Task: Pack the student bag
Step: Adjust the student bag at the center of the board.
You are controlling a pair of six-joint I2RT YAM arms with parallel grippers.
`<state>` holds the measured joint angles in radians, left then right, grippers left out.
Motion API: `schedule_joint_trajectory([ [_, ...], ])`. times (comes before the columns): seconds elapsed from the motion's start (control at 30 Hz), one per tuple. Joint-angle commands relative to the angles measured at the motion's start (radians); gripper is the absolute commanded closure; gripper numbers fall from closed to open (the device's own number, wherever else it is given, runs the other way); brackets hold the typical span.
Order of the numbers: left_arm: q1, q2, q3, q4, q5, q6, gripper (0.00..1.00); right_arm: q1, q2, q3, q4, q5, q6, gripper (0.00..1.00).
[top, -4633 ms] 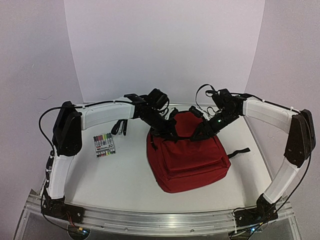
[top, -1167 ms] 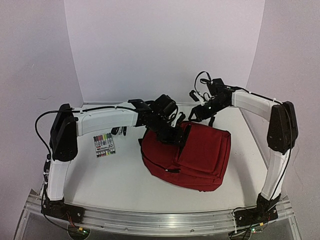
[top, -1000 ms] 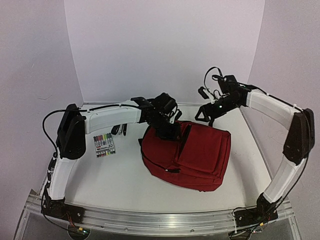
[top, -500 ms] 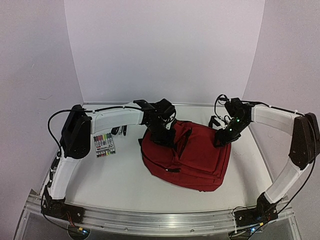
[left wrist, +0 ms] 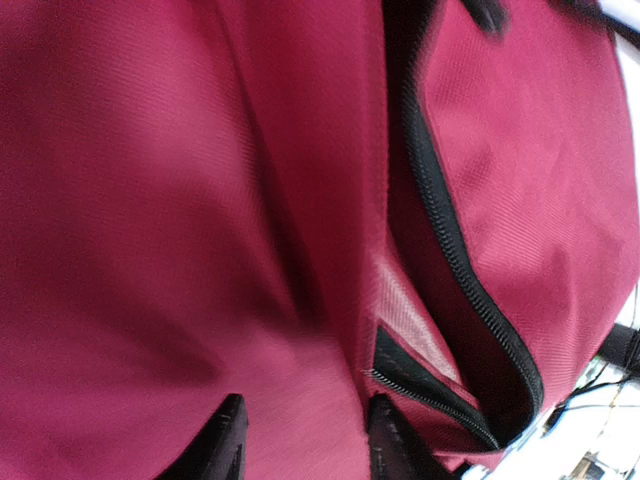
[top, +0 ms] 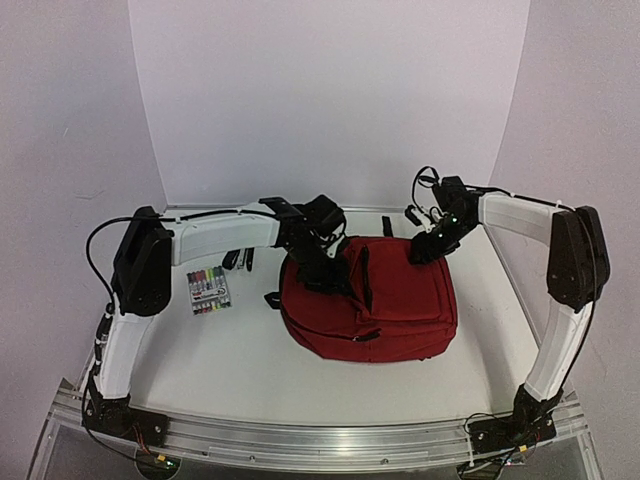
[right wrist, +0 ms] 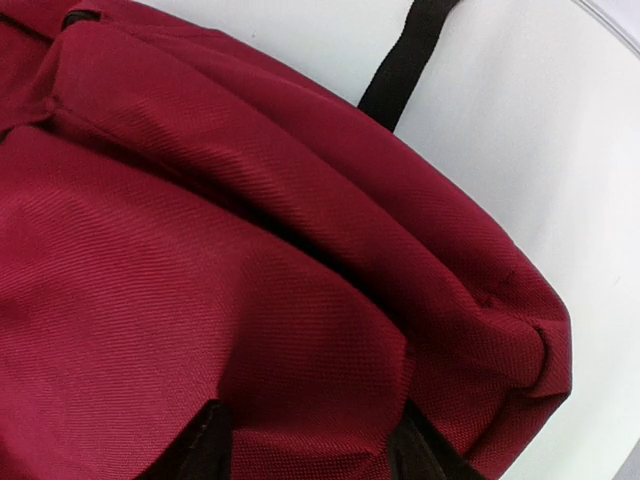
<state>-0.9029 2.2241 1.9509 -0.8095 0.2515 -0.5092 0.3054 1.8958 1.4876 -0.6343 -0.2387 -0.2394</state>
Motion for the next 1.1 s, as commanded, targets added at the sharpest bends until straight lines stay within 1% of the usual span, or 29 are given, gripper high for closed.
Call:
schedule_joint_trajectory([
  [0.0, 0.123, -0.213, -0.063, 0.031, -0.083, -0.006, 0.41, -0.003, -0.056, 0.032, -0.010, -0.018, -0.007, 0.41],
  [0.07, 0.174, -0.268, -0.091, 0.035, -0.144, 0.006, 0.30, -0.003, -0.100, 0.036, -0.021, -0.017, -0.002, 0.37],
  [0.17, 0.251, -0.319, -0.129, 0.036, -0.223, 0.024, 0.11, -0.003, -0.161, 0.045, -0.045, -0.032, 0.007, 0.31],
  [0.23, 0.304, -0.314, -0.137, 0.017, -0.260, 0.041, 0.03, -0.003, -0.203, 0.046, -0.064, -0.064, 0.017, 0.28],
  [0.27, 0.329, -0.301, -0.135, 0.007, -0.272, 0.047, 0.01, -0.004, -0.222, 0.045, -0.073, -0.084, 0.022, 0.26],
  [0.4, 0.402, -0.241, -0.134, 0.007, -0.303, 0.059, 0.00, -0.003, -0.281, 0.025, -0.092, -0.157, 0.052, 0.21],
  [0.53, 0.470, -0.135, -0.054, -0.067, -0.341, 0.067, 0.00, -0.003, -0.315, 0.000, -0.104, -0.171, 0.057, 0.19],
  [0.73, 0.493, 0.007, 0.080, -0.127, -0.379, 0.154, 0.00, -0.004, -0.340, -0.036, -0.125, -0.170, 0.046, 0.18],
  [0.87, 0.512, 0.093, 0.147, -0.125, -0.332, 0.169, 0.00, -0.003, -0.353, -0.053, -0.141, -0.152, 0.033, 0.18],
  [1.07, 0.523, 0.197, 0.235, -0.128, -0.306, 0.189, 0.00, -0.004, -0.347, -0.052, -0.152, -0.137, 0.024, 0.18],
])
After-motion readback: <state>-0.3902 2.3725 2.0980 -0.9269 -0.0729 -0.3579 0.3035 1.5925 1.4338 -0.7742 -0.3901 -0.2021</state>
